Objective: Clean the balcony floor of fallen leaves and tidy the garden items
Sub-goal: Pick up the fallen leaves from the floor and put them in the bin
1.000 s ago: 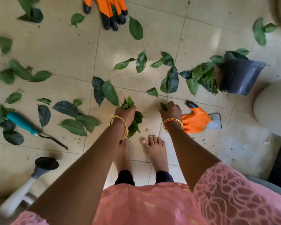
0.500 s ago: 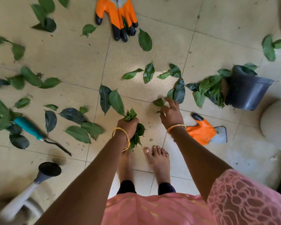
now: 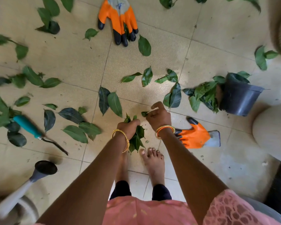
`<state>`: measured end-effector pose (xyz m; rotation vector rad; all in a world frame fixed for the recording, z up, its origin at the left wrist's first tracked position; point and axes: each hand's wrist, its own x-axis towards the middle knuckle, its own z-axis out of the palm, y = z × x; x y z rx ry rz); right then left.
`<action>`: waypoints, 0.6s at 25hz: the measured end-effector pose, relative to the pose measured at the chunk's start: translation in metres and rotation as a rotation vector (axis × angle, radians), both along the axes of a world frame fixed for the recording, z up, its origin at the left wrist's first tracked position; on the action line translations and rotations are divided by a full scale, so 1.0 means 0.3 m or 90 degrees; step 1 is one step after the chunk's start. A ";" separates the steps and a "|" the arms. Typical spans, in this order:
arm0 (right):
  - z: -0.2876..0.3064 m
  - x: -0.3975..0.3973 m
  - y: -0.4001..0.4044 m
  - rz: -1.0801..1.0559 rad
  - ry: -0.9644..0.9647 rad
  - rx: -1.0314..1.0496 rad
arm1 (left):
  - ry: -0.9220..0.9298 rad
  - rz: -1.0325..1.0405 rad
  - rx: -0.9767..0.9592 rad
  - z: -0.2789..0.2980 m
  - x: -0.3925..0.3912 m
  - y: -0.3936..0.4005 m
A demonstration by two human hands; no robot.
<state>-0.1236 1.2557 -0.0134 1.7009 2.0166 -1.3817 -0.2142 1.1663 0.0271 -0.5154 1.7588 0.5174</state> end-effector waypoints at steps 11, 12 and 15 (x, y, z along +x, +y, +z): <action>0.495 -0.009 -0.106 -0.138 -0.079 -0.197 | 0.033 -0.009 0.070 0.343 0.027 0.062; 0.517 -0.014 -0.082 -0.125 -0.072 -0.245 | 0.024 -0.026 0.073 0.357 0.015 0.068; 0.546 -0.042 -0.006 0.097 -0.073 -0.326 | 0.014 -0.089 0.082 0.371 -0.030 0.090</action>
